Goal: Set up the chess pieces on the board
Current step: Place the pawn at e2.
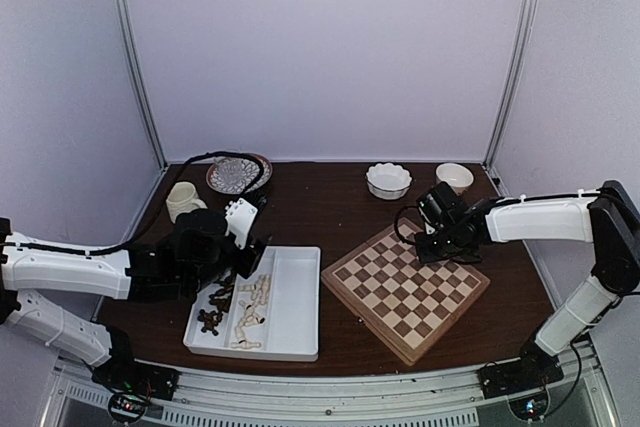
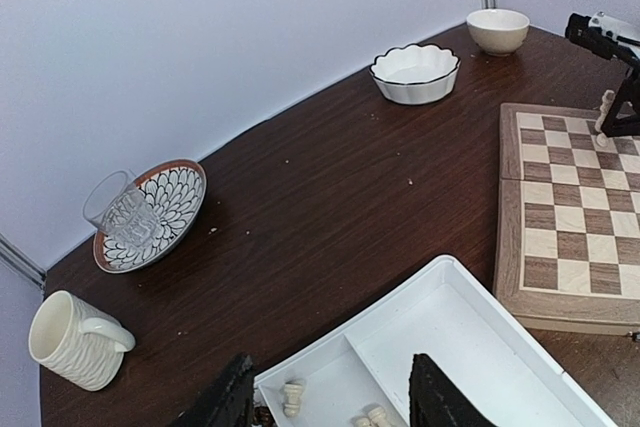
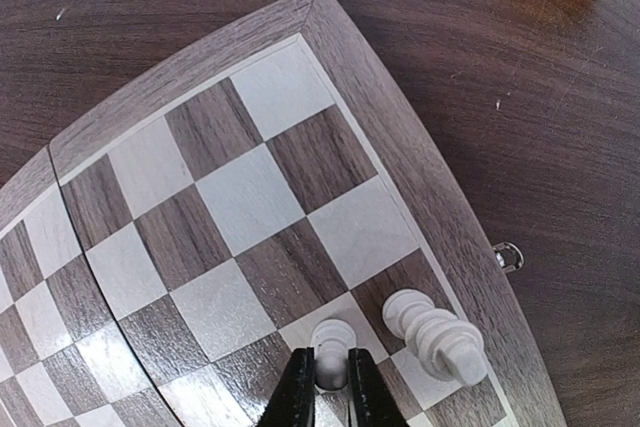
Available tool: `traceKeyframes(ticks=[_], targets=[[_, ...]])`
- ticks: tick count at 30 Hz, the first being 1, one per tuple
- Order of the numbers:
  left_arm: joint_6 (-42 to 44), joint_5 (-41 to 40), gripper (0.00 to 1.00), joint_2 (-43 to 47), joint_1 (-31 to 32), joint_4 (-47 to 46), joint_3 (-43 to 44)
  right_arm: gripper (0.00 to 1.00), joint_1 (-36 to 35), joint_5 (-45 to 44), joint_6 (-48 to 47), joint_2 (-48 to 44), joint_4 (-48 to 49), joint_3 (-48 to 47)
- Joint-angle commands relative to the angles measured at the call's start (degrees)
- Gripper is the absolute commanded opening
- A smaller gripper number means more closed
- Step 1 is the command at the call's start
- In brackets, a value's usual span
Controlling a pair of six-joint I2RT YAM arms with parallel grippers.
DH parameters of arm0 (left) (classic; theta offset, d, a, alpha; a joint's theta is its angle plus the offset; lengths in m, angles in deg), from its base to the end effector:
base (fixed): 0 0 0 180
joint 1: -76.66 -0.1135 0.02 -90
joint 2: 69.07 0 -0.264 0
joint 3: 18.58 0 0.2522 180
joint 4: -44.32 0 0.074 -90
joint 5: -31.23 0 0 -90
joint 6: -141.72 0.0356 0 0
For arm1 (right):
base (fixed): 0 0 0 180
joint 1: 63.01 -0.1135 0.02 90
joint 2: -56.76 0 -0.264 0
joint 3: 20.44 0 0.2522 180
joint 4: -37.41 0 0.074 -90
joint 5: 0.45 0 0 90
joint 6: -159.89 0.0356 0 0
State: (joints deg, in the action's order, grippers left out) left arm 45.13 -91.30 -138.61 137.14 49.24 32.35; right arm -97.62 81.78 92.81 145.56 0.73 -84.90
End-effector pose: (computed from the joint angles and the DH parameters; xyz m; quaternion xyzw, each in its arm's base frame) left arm 0.1458 -0.2186 0.2388 0.2270 0.7853 -0.0954 0.5680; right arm 0.2473 0.1648 0.1779 -0.0815 0.9627 0.0626 0.2504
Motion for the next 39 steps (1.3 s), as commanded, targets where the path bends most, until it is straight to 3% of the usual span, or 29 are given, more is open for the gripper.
traceKeyframes(ticks=[1,21,39], targets=[[-0.54,0.40,0.53,1.21,-0.03,-0.70,1.26,0.11,0.25,0.21,0.73,0.80,-0.21,0.80],[-0.74,0.51,0.53,1.37,-0.07,-0.50,1.30,0.15,0.25,0.97,1.43,-1.31,-0.49,1.94],[-0.88,0.72,0.54,1.77,-0.02,-0.19,1.32,0.25,0.26,1.17,1.32,-1.51,-0.11,2.09]])
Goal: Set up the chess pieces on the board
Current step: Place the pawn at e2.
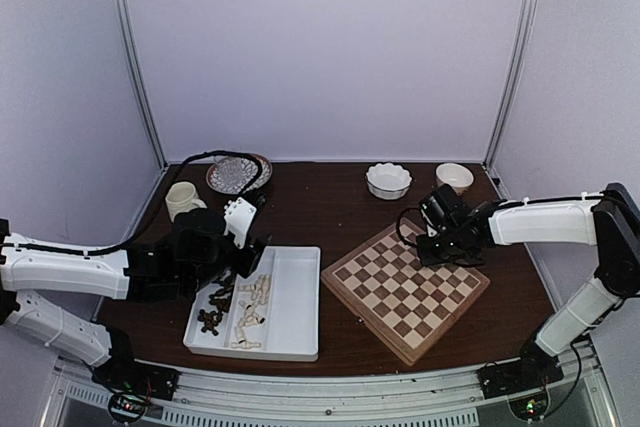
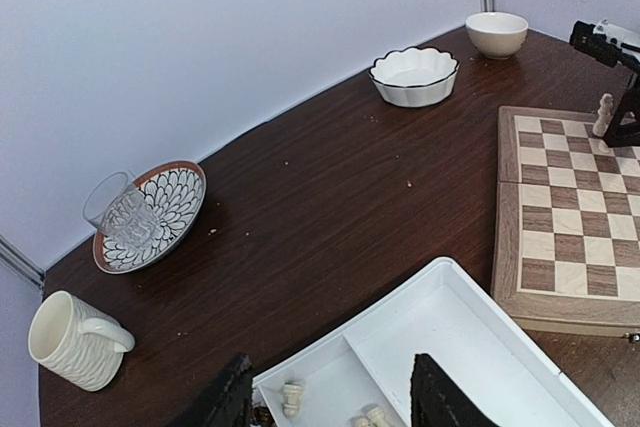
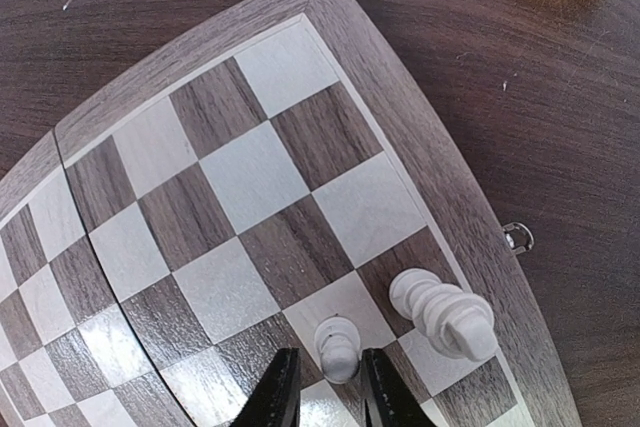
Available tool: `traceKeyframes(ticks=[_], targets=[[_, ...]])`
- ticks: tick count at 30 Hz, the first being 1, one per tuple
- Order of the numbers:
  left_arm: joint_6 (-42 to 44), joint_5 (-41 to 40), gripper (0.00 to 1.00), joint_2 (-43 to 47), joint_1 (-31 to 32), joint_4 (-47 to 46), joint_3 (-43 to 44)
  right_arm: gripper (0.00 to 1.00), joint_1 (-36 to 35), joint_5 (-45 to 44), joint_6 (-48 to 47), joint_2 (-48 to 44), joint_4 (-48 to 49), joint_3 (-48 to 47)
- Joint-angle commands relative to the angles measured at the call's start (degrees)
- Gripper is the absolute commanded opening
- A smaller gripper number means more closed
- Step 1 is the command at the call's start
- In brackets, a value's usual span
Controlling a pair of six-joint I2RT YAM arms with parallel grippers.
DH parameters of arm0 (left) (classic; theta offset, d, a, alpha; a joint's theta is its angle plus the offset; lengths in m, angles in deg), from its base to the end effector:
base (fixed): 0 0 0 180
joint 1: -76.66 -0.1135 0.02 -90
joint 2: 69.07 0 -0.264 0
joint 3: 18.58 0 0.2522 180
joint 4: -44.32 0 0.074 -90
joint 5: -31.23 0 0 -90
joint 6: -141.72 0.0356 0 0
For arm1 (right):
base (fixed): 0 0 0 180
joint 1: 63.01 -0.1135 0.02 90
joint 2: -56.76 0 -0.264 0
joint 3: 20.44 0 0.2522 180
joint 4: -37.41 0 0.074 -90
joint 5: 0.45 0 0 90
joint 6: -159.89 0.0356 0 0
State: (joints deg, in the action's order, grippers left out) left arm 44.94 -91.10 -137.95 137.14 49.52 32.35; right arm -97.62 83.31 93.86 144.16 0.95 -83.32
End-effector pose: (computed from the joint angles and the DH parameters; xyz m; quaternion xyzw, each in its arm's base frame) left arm 0.1449 -0.2173 0.2411 0.2252 0.7845 -0.0995 0.5692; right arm 0.2413 0.1618 0.1769 -0.0760 0.9638 0.0764 0.2440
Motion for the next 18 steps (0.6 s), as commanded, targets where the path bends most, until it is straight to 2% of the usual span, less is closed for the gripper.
traceKeyframes(ticks=[1,11,18], targets=[[-0.68,0.53,0.54,1.16,-0.02,-0.42,1.33,0.26,0.25,-0.46,0.21,-0.24,-0.42,0.52],[-0.81,-0.42,0.57,2.11,-0.07,1.93,1.61,0.36,-0.27,-0.51,-1.02,-6.56,-0.53,1.89],[-3.45,-2.30,0.56,-1.25,-0.92,7.21,3.82,0.36,-3.71,-2.31,-2.67,-12.12,0.34,2.50]])
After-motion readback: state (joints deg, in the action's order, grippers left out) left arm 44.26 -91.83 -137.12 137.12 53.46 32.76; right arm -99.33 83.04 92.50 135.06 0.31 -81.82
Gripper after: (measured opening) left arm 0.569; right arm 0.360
